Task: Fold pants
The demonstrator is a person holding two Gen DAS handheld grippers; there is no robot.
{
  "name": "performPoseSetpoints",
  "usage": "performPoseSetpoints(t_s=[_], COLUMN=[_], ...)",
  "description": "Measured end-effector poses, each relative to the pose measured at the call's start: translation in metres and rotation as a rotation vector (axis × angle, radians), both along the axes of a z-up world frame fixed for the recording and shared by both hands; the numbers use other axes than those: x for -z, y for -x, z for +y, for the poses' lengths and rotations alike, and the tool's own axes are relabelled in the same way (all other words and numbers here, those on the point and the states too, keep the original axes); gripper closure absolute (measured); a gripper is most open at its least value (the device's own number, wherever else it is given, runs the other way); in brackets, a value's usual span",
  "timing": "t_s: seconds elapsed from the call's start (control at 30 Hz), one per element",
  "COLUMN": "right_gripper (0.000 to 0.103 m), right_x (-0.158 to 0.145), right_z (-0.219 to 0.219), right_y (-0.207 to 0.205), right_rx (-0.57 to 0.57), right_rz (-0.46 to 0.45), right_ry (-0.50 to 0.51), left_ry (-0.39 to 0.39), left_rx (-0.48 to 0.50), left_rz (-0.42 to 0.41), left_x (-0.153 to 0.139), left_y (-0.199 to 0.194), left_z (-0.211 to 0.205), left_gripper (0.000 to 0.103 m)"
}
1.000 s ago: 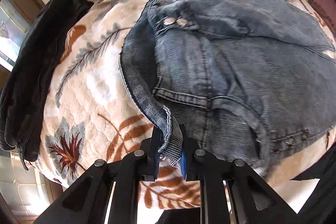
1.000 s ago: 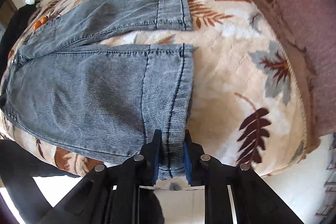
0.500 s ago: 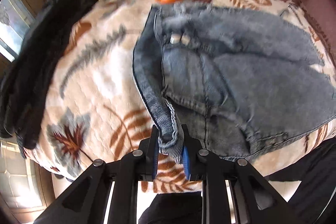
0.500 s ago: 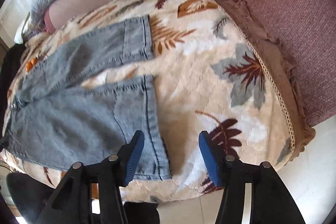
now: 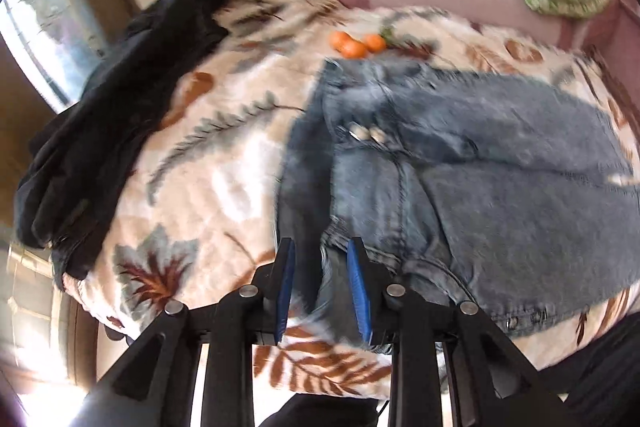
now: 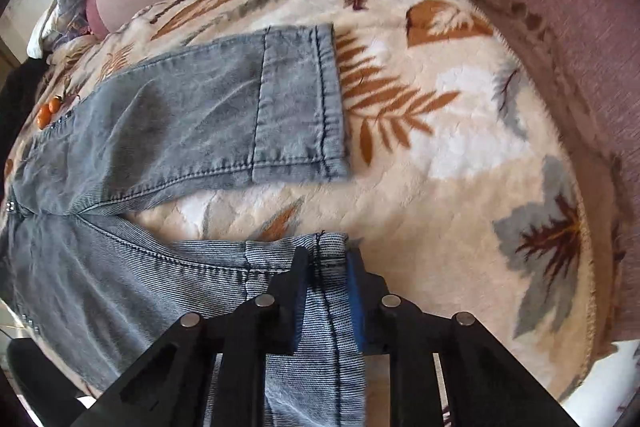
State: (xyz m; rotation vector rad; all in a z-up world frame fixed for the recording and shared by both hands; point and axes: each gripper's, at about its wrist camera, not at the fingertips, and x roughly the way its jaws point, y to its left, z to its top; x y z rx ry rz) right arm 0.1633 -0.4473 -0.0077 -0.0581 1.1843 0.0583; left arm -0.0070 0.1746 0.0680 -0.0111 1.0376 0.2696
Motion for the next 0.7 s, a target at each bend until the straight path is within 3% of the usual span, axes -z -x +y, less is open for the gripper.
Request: performPoseSetpoints(t_s=[0.07, 0.13, 0.17, 0.2, 0.27, 0.33, 0.4, 0.43, 0.47, 0.5, 0.53, 0.57, 0.6, 0.63, 0.7], right_gripper=[0.084, 0.083, 0.083, 0.083, 0.080, 0.070, 0.061, 0.056, 0.044, 0.026, 0.019, 0.015, 0.014, 0.014, 0.016], right_x=[0.003, 0.019, 0.032, 0.037, 0.017, -0.007, -0.027, -0.032, -0.033, -0.024, -0.005, 0.021, 0.034, 0.030, 0.017], right_z=[0.012, 0.029, 0.031, 0.029, 0.012, -0.001, -0.001, 0.003, 0.005, 0.009, 0.010, 0.015, 0.015, 0.017, 0.014], right_y=[0.001, 0.002, 0.000, -0.001, 0.005, 0.020, 0.040, 0.052, 0.062, 0.070, 0.072, 0.076, 0.079, 0.082, 0.078], right_rx=[-0.010, -0.052, -0.072, -0.057, 0.023, 0.095, 0.088, 0.067, 0.046, 0.032, 0.009, -0.008, -0.021, -0.050, -0.030], right_rz=[-0.052, -0.105, -0.086, -0.079, -0.112, -0.157, -0.187, -0.183, -0.171, -0.135, -0.030, 0.097, 0.131, 0.099, 0.094], right_ry=[0.096, 0.296, 0.324, 0.310, 0.197, 0.080, 0.000, -0.038, -0.073, -0.102, -0.116, -0.118, -0.071, -0.063, -0.079], left_ry=[0.000, 0.008, 0.011, 0.022, 0.049, 0.054, 0.068, 0.081, 0.092, 0.115, 0.158, 0.167, 0.153, 0.149, 0.150], left_rx=[-0.060, -0.105, -0.125, -0.129, -0.080, -0.021, 0.035, 0.052, 0.071, 0.092, 0.091, 0.082, 0.092, 0.117, 0.146], left_rz=[-0.047, -0.093, -0.112, -0.126, -0.128, -0.117, -0.079, -0.032, 0.042, 0.152, 0.272, 0.302, 0.277, 0.265, 0.149], left_x=[-0.010, -0.017, -0.020, -0.023, -0.023, -0.018, -0.004, 0.011, 0.031, 0.057, 0.085, 0.097, 0.089, 0.079, 0.042], left_y=[0.005, 0.009, 0.012, 0.014, 0.016, 0.015, 0.010, 0.004, -0.002, -0.011, -0.018, -0.020, -0.021, -0.024, -0.032], left_z=[0.010, 0.017, 0.019, 0.018, 0.011, -0.002, -0.015, -0.020, -0.024, -0.026, -0.025, -0.024, -0.026, -0.028, -0.026], left_gripper=[0.073, 0.071, 0.068, 0.065, 0.057, 0.055, 0.051, 0.041, 0.034, 0.034, 0.034, 0.034, 0.034, 0.034, 0.034])
